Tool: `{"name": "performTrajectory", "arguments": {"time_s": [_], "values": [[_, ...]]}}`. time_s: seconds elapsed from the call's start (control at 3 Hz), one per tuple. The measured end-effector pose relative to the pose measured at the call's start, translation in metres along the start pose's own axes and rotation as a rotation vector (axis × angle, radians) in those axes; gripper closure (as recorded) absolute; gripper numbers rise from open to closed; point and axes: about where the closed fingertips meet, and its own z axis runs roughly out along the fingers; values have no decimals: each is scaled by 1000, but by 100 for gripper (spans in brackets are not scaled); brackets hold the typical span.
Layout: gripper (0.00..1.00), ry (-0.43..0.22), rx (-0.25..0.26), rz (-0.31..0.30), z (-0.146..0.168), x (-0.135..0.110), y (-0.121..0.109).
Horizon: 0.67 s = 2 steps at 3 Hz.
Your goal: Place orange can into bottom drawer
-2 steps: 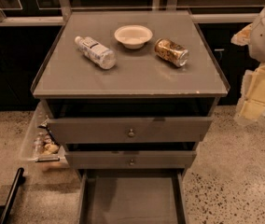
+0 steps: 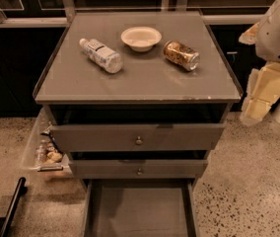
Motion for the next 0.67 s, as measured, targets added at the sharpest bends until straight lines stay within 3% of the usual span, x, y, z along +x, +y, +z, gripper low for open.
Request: {"name": "performTrajectory", "arguments": {"time_s": [0.67], "values": [[0,-77,48,-35,44,-22,-96]]}}
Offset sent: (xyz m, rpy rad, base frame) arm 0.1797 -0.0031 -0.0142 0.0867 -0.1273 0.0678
